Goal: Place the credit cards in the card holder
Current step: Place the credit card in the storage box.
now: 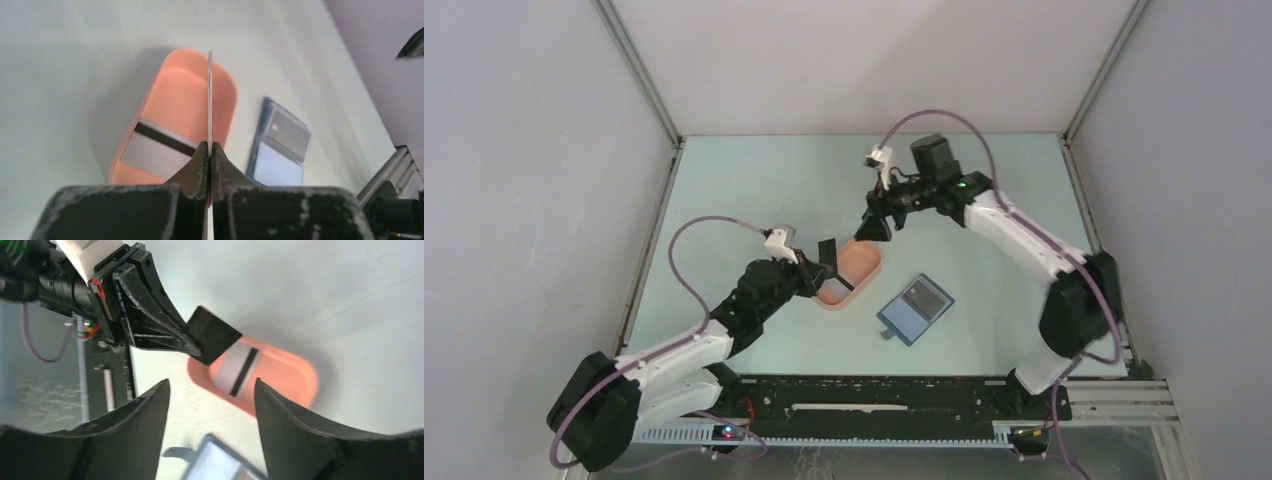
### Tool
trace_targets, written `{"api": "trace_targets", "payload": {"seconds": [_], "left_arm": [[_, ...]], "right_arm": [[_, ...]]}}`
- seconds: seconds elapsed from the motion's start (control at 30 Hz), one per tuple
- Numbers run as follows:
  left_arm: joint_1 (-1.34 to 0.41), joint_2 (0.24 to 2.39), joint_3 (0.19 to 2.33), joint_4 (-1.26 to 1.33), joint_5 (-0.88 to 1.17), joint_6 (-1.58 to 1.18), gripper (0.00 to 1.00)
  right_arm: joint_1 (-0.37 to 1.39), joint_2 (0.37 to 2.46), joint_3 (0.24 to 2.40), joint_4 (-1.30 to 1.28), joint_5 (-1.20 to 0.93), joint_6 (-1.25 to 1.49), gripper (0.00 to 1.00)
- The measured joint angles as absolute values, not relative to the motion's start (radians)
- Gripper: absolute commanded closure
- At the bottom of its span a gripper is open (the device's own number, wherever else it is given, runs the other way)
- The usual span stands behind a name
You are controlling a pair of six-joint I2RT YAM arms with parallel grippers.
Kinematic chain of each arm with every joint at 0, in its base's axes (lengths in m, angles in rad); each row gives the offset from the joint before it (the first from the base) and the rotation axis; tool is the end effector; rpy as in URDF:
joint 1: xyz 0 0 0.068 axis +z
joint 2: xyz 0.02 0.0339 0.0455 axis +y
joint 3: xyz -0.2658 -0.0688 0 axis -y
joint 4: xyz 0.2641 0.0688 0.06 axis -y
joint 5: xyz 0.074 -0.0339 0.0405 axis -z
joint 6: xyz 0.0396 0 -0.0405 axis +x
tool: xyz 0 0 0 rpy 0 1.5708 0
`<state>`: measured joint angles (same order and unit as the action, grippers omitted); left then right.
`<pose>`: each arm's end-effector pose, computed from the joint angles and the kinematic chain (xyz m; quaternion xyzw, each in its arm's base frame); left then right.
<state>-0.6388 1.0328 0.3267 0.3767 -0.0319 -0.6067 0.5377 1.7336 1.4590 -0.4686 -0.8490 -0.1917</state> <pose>0.1863 -0.1368 0.1793 0.0038 0.8134 -0.3287 0.4799 0.3346 0.2341 0.2941 -0.4523 0.7204 0.4345 0.2960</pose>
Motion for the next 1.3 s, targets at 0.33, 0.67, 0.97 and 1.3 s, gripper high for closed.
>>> {"api": "trace_targets", "payload": {"seconds": [0.33, 0.67, 0.97, 1.3], "left_arm": [[-0.638, 0.886, 0.239, 0.556, 0.105, -0.395, 1.0], [-0.638, 0.987, 0.195, 0.781, 0.196, -0.411, 1.0], [-0.638, 1.143, 0.184, 0.987, 0.242, -0.508, 1.0], [-0.638, 1.277, 0.183, 1.148, 0.263, -0.603, 1.0]], "right_arm": [[0.489, 1.537, 1.454, -0.401, -0.956, -0.228, 0.0], [0.489, 1.732, 1.298, -0.327, -1.018, -0.038, 0.0], [0.526, 1.752, 1.298, -0.188, -1.054, 0.115, 0.09], [0.562, 1.773, 1.298, -0.151, -1.016, 0.168, 0.5]]}}
